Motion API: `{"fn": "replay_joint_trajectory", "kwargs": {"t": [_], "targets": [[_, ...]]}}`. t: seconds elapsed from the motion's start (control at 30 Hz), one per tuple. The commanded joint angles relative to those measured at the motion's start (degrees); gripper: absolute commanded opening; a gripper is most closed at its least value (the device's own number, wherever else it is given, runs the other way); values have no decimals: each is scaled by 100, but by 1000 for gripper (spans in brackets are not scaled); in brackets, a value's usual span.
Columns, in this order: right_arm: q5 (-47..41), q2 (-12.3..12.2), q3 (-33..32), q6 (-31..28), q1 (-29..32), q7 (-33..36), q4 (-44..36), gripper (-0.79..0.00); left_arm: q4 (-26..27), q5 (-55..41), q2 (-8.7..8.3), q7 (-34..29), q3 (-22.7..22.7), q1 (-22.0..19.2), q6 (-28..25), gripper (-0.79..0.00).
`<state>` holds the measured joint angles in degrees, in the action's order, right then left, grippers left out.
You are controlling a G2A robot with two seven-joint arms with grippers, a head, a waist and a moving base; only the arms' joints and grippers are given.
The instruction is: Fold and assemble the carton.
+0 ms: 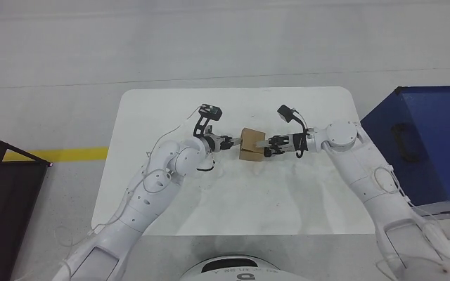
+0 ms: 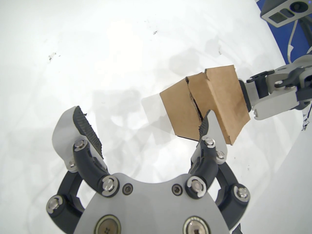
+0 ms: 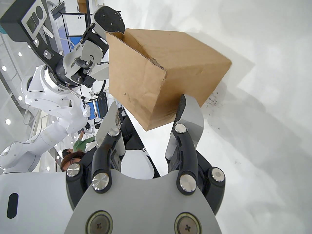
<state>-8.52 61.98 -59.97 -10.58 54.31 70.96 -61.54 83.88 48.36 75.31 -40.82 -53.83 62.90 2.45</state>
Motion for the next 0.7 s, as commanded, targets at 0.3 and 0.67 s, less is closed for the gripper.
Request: {"fn": "replay_joint_trajectory", "kwargs": {"t": [0.3,0.67], "targets": [[-26,32,119,15,-107,-19,139,-391,-17,54,18,-19,20,14,34,0],[56,31,169,156,-110,-146,108,-480,89,121,-5,-9,-105,124,39,0]]}}
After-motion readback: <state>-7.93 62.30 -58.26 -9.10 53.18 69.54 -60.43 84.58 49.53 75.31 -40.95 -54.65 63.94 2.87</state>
